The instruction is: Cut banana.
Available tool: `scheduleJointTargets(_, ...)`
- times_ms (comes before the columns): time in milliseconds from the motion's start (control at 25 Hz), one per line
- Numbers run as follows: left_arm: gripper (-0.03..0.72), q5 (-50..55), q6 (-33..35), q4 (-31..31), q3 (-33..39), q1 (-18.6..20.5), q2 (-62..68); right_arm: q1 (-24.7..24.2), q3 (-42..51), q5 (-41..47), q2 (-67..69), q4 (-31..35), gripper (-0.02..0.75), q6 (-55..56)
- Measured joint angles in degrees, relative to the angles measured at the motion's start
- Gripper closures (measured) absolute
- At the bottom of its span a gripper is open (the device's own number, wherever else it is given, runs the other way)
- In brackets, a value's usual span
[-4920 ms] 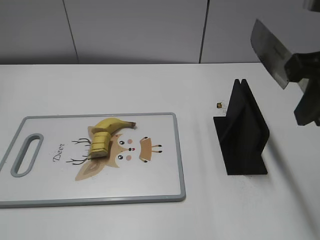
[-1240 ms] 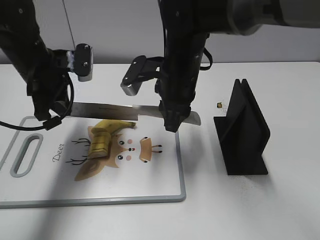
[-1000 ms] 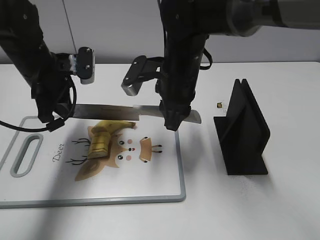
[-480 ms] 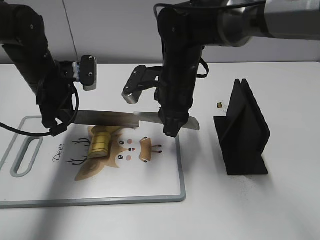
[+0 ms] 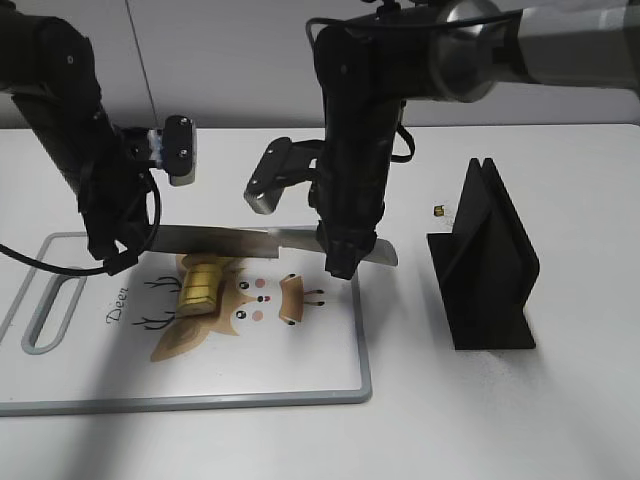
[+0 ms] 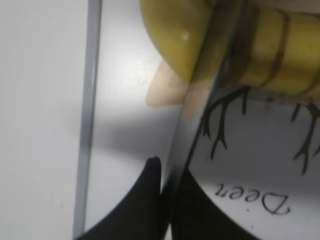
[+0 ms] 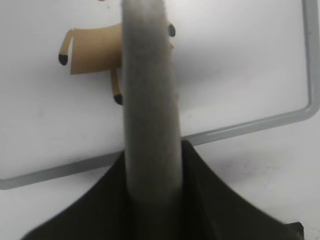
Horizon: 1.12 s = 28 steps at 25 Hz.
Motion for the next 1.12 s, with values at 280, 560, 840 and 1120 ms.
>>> scheduleJointTargets(280, 0.663, -0.59, 0.25, -1.5, -1.13, 0.04, 4.87, -0.35, -0.6, 0.15, 5.07, 0.98, 0.563, 0.16)
scheduleJointTargets(560, 0.657, -0.87, 0.41, -1.74, -1.09, 0.04, 3.85, -0.35, -1.23, 2.34, 4.97, 1.82, 0.563, 0.41)
scheduleJointTargets(840, 0.657, 1.16, 0.22, -3.08, 0.15, -0.01, 1.92, -0.24, 0.09, 3.4, 1.51, 2.08, 0.563, 0.57)
scheduleJointTargets(1120, 0.657, 2.5, -0.01, -2.55, 0.16, -0.06, -2.7, -0.18, 0.09, 3.93, -2.72, 1.82, 0.563, 0.57)
